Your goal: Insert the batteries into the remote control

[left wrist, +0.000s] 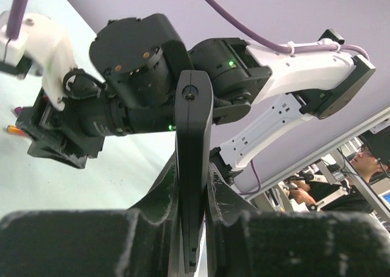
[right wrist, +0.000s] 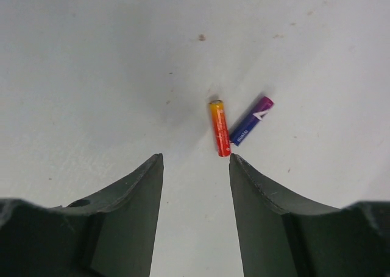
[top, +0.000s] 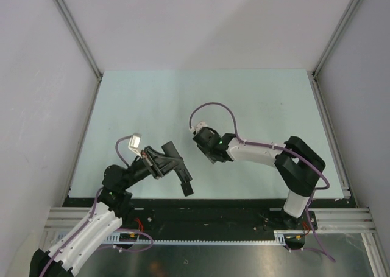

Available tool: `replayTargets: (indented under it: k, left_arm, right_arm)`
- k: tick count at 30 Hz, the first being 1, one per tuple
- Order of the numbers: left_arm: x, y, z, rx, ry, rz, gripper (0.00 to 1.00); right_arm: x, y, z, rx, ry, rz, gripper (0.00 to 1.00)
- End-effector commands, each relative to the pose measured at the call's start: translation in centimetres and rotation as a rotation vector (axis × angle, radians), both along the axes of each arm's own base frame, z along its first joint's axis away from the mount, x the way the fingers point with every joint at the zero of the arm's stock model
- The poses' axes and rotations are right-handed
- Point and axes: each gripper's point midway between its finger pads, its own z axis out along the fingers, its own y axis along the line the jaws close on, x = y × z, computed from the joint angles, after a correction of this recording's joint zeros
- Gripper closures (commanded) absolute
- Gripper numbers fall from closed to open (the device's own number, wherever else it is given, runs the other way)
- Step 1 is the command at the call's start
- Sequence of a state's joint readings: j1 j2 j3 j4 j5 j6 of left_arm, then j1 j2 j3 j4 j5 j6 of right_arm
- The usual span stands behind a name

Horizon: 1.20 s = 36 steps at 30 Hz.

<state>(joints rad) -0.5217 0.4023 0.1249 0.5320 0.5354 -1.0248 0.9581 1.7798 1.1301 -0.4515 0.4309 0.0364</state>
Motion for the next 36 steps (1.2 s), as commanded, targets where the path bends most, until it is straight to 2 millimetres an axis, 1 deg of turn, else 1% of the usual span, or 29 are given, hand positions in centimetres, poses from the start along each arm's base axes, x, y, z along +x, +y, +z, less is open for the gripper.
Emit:
replayTargets:
  k: [1, 2, 4, 5, 6, 7, 8, 10, 11, 12, 14, 15, 17, 20, 21, 22, 23, 26, 31, 36]
  left_arm:
    - [-0.8, 0.0, 0.4, -0.025, -0.006, -0.026, 1.00]
    - [-0.8, 0.1, 0.4, -0.027, -0.006, -0.026, 1.00]
    - [-1.0, 0.1, 0.6, -0.032, -0.010, -0.028, 1.00]
    - [-0.9, 0.1, 0.6, -0.031, -0.009, -0.027, 1.00]
    - [-1.0, 0.1, 0.6, -0.032, -0.010, -0.028, 1.00]
    - [-1.0, 0.1, 0.6, -0.033, -0.011, -0.025, 1.00]
    - [-0.9, 0.2, 0.5, -0.034, -0.005, -0.022, 1.00]
    - [-1.0, 0.2, 0.6, -0.036, -0.005, -0.023, 1.00]
    - [-0.9, 0.2, 0.5, -0.035, 0.000, -0.024, 1.00]
    - [-1.0, 0.2, 0.5, -0.036, -0.002, -0.026, 1.00]
    - [-1.1, 0.1, 0.6, -0.037, -0.001, -0.029, 1.00]
    - [-1.1, 0.2, 0.6, -0.040, 0.001, -0.029, 1.00]
    - [-1.2, 0.2, 0.7, -0.043, -0.004, -0.032, 1.00]
    - [-1.3, 0.3, 1.0, -0.051, -0.010, -0.032, 1.00]
    - [-1.4, 0.3, 1.0, -0.054, -0.013, -0.034, 1.00]
    - [-1.4, 0.4, 1.1, -0.057, -0.013, -0.032, 1.00]
    - [-1.4, 0.4, 1.1, -0.059, -0.013, -0.029, 1.00]
    - [-1.5, 0.4, 1.1, -0.064, -0.015, -0.028, 1.00]
    - [-1.3, 0.5, 1.1, -0.066, -0.015, -0.016, 1.00]
    - [-1.2, 0.5, 1.3, -0.061, -0.023, -0.010, 1.00]
  right_arm:
    - [1.0, -0.4, 3.6, 0.142, -0.043, -0.165, 0.49]
    - [1.3, -0.6, 4.3, 0.183, -0.051, -0.215, 0.49]
    - [1.4, -0.9, 4.8, 0.232, -0.047, -0.284, 0.50]
    - [1.7, -1.3, 5.0, 0.290, -0.042, -0.380, 0.50]
    - [1.7, -1.3, 5.1, 0.325, -0.035, -0.430, 0.51]
    - [1.6, -2.0, 5.0, 0.331, -0.038, -0.498, 0.52]
    - [1.4, -2.1, 4.9, 0.406, -0.033, -0.649, 0.53]
    - [1.0, -3.0, 4.2, 0.423, -0.027, -0.776, 0.51]
    - [0.8, -3.1, 4.0, 0.438, -0.022, -0.825, 0.50]
    - [0.5, -2.6, 3.8, 0.480, -0.003, -0.886, 0.50]
    - [0.2, -2.1, 3.6, 0.517, 0.017, -0.926, 0.49]
    - [0.2, -1.4, 3.7, 0.566, 0.035, -0.963, 0.49]
    - [0.3, -0.5, 3.7, 0.617, 0.057, -0.996, 0.48]
    - [0.5, 0.1, 3.5, 0.681, 0.072, -1.078, 0.47]
    - [0.4, -0.3, 3.2, 0.676, 0.077, -1.113, 0.45]
    - [0.6, -0.6, 3.0, 0.700, 0.077, -1.188, 0.45]
    - [0.6, -0.8, 2.3, 0.686, 0.082, -1.212, 0.45]
    - [0.2, -1.0, 1.1, 0.664, 0.108, -1.262, 0.45]
    - [0.0, -1.4, 0.2, 0.627, 0.109, -1.275, 0.44]
    - [0.7, -2.0, -0.4, 0.586, 0.105, -1.247, 0.42]
